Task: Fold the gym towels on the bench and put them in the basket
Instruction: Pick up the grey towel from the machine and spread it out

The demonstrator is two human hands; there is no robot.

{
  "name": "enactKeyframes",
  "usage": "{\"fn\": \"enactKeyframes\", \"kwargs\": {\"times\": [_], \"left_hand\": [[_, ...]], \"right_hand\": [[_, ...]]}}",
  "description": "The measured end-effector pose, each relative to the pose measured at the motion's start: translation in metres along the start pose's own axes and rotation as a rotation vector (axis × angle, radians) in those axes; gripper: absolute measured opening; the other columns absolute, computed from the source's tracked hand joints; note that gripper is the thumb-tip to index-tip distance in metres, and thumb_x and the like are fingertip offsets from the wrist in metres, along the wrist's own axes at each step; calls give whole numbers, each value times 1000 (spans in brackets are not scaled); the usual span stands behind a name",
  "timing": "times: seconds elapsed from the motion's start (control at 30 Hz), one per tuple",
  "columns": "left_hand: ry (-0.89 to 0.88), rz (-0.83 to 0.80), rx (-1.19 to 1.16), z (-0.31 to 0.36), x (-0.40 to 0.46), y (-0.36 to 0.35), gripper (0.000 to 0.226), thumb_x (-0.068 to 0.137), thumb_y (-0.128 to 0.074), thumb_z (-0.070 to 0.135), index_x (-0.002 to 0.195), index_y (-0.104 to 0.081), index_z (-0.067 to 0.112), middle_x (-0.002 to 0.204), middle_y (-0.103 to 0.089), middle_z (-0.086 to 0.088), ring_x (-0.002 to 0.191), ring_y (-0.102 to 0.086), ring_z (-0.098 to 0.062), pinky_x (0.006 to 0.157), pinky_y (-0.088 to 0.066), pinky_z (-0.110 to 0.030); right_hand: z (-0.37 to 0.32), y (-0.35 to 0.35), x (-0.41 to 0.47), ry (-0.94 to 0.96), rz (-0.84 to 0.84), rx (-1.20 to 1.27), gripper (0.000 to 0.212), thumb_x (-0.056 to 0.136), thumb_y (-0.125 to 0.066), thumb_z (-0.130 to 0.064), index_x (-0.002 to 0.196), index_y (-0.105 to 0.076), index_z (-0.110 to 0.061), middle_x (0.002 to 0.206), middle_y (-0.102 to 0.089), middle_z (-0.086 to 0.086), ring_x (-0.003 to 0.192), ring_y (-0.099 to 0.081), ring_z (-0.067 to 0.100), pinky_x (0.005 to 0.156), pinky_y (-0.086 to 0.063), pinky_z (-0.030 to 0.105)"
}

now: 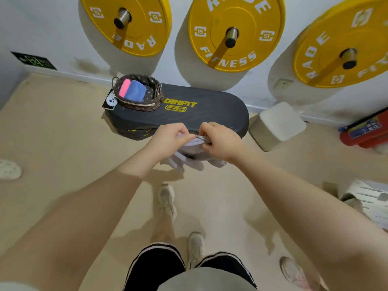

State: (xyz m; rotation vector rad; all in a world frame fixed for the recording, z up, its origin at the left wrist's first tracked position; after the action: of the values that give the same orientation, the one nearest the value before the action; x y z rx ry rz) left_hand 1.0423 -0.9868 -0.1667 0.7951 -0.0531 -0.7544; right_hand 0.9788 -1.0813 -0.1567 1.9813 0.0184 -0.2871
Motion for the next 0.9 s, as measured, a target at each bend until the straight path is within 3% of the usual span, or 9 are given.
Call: {"fn": "enactKeyframes", "kwargs": {"times": [0.17, 0.27, 0.43, 0.5, 0.6, 0.77, 0.83, 0.9], "left_hand": [[-84, -132, 182, -11, 96, 22, 37, 81, -65, 42, 58, -47, 19, 56, -44, 1, 59, -41, -17, 55, -29, -31], [-96, -153, 274, -39, 165, 45, 45, 84, -64, 32, 51, -36, 20, 54, -40, 1, 66, -44, -27, 55, -26, -33], [42, -72, -68, -97, 269, 85, 40, 91, -55, 24, 60, -41, 3, 65, -36, -7, 67, -36, -20, 62, -25, -31], [93, -64, -176, -112, 299, 86, 34, 92, -53, 25, 66, -41, 7, 63, -31, -3, 62, -29, -16, 60, -24, -30], [72, -37, -76, -124, 332, 87, 44, 93, -53, 24, 59, -27, 15, 57, -23, 2, 57, -23, -14, 51, -24, -22], [67, -115, 82, -161, 366, 77, 53, 90, -57, 32, 54, -22, 14, 57, -15, 0, 56, -17, -18, 53, -15, -31], [112, -205, 101, -178, 373, 64, 52, 88, -59, 37, 54, -27, 13, 56, -22, -1, 58, -22, -19, 55, -18, -31], [115, -237, 59, -188, 384, 53, 50, 87, -61, 37, 53, -30, 15, 58, -48, -1, 59, -38, -22, 56, -25, -30]], "right_hand": [[39, 26, 93, -117, 80, 68, 15, 92, -43, -16, 102, -52, -10, 102, -59, 9, 92, -54, 28, 68, -38, 35], [67, 38, 159, -203, 135, 146, 17, 91, -41, -9, 104, -53, -8, 100, -61, 12, 90, -54, 31, 67, -40, 38], [113, 46, 245, -412, 248, 391, 19, 94, -39, -9, 102, -55, -9, 90, -59, 3, 84, -53, 23, 70, -41, 35], [130, 42, 268, -469, 267, 449, 18, 95, -40, -10, 105, -55, -10, 91, -56, 0, 83, -51, 20, 68, -38, 30], [151, 24, 297, -507, 198, 448, 15, 96, -43, -16, 107, -52, -12, 91, -56, 1, 73, -52, 17, 58, -41, 26], [187, -15, 325, -557, -60, 318, 22, 98, -38, -18, 113, -50, -7, 107, -61, 15, 84, -53, 25, 74, -48, 36], [195, -31, 334, -539, -175, 299, 27, 95, -33, -8, 114, -52, -4, 115, -59, 19, 95, -51, 30, 78, -39, 31], [205, -47, 342, -525, -267, 299, 30, 94, -32, -4, 112, -55, -2, 118, -59, 18, 98, -49, 29, 79, -35, 28]]}}
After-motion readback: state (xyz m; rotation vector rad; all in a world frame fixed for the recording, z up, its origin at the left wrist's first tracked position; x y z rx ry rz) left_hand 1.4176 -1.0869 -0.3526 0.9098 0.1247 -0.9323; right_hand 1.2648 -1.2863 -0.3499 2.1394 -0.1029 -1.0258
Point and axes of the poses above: each hand's wrist, its own x-axis towards the middle knuckle, its own y-axis out of the back of the hand, z = x × y, the point moved 10 cm from there along x, towards the middle knuckle
